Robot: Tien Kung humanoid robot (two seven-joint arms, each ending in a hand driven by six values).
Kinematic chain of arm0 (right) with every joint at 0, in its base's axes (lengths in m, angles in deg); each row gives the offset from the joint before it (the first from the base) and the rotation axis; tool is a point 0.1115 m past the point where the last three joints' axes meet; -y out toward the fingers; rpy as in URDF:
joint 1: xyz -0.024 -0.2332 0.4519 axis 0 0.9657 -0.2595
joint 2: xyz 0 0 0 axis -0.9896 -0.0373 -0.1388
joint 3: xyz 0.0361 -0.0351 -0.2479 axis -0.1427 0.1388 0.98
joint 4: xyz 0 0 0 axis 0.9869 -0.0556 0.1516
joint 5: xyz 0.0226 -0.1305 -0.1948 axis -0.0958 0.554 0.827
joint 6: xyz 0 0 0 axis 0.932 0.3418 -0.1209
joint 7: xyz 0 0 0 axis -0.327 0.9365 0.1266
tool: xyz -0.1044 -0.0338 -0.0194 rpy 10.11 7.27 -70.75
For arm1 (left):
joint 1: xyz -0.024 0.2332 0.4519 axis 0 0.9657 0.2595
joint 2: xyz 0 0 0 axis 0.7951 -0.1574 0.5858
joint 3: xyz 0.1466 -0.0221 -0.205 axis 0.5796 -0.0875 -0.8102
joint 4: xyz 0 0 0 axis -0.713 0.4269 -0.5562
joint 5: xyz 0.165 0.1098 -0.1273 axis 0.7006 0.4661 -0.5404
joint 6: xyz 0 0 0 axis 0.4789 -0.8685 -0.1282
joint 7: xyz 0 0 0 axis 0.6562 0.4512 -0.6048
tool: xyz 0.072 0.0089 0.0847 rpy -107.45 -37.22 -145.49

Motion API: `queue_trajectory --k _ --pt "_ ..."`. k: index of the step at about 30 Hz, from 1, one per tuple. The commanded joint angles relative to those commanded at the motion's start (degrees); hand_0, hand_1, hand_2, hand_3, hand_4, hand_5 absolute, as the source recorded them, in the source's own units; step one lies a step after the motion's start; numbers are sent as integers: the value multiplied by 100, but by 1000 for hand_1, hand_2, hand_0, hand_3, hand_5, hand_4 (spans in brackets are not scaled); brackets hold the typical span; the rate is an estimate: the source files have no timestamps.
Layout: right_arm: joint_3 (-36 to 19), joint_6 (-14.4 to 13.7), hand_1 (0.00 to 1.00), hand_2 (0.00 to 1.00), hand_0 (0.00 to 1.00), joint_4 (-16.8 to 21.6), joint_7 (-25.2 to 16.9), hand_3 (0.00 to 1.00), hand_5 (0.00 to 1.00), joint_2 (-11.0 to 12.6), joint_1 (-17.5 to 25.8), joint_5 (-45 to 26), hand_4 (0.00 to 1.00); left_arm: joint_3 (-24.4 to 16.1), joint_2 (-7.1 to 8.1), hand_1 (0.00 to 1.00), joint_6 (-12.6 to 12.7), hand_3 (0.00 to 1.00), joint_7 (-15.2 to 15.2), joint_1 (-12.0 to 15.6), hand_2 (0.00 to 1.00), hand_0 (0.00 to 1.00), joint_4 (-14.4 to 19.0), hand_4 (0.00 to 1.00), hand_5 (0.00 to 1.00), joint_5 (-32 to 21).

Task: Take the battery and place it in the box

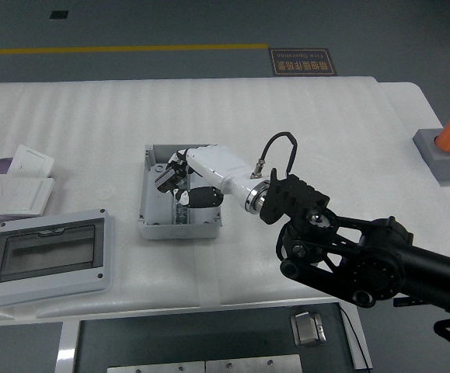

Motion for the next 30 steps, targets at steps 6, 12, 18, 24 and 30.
queue_trajectory --k 6,12,18,24,30 --pt "64 -22 790 833 803 -175 26 905 476 -99 57 -40 734 32 3 683 -10 592 -6 -2 569 667 0 510 435 -26" --pt "4 38 878 928 938 -210 35 998 449 -85 50 -141 759 67 7 683 -52 592 -25 -11 568 667 0 512 437 -27" --pt "-245 115 884 911 950 -342 41 998 439 251 -30 -153 768 100 -1 683 -65 582 -24 -26 558 667 0 503 428 -64" --pt "-145 351 874 853 948 -645 152 998 442 826 -241 -170 774 96 8 683 -65 564 -27 -27 545 667 0 503 427 -76" --pt "424 789 864 826 946 -796 340 988 440 1146 -484 -264 779 91 17 682 -62 560 -18 -53 546 667 0 504 422 -76"
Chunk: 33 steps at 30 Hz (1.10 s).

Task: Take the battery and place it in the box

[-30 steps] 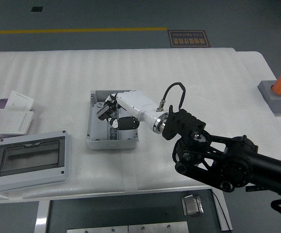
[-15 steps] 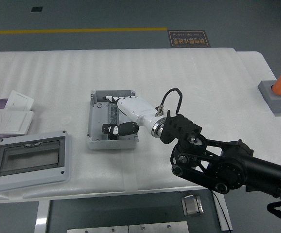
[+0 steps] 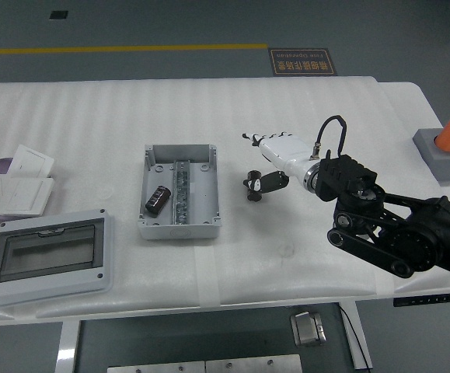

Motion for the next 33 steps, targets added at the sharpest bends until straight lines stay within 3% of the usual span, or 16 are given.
queue_trajectory --k 5,11,24,32,33 --pt "346 403 859 838 947 -144 155 991 437 -27 -107 -75 780 25 -5 683 2 558 14 -21 544 668 0 503 418 -14" --pt "499 521 859 847 951 -313 189 989 439 -147 -192 -194 787 26 1 682 5 558 15 -23 543 668 0 498 411 8" --pt "813 283 860 849 959 -881 41 985 444 -397 -346 -559 787 69 2 682 7 559 34 -43 538 668 0 464 372 2" --pt "851 72 852 836 953 -967 -45 971 453 -455 -363 -609 790 48 3 682 21 559 47 -52 537 667 0 463 370 27" --pt "859 44 806 770 938 -971 -57 851 433 -464 -363 -612 705 59 4 682 23 559 54 -54 538 668 0 463 368 18"
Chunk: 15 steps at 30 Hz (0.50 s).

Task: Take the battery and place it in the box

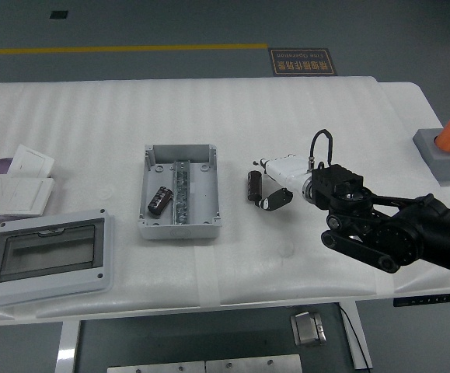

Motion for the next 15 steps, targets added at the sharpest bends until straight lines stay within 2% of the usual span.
queue_trajectory --k 5,6,15 --pt "45 -61 806 770 938 -15 -35 851 433 -14 -2 -11 705 9 4 682 5 559 10 -11 538 668 0 463 368 -10" --pt "56 -69 761 721 904 -14 -41 709 349 -10 -1 -15 542 6 5 681 5 559 10 -13 538 668 0 463 369 -8" --pt "137 -152 744 701 885 5 -89 698 344 71 15 -15 509 -26 7 682 24 559 16 -18 538 667 0 462 372 14"
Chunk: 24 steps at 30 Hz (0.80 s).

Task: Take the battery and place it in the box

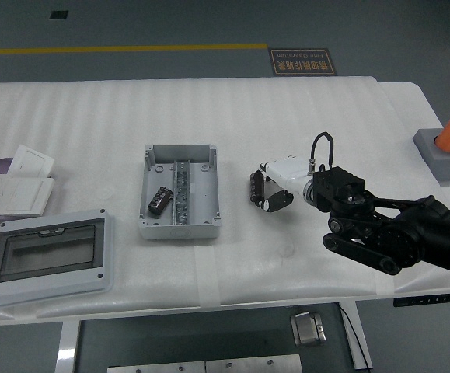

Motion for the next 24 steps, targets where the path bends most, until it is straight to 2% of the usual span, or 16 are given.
queue_trajectory --k 8,15,21,24 --pt "-500 -80 733 695 875 288 32 696 342 75 72 193 507 -58 -18 682 7 566 -10 8 541 667 0 461 371 49" --pt "-1283 -139 723 690 873 953 69 698 342 116 240 271 507 -249 -20 680 -5 569 -88 34 542 667 0 459 377 229" --pt "-1633 -476 725 694 871 1540 -62 710 349 -61 355 708 517 -288 -41 681 -15 569 -122 57 543 667 0 465 384 263" --pt "-1599 -539 725 694 871 1615 -41 710 349 -234 381 1008 517 -305 -42 681 -24 569 -137 59 543 667 0 465 384 279"
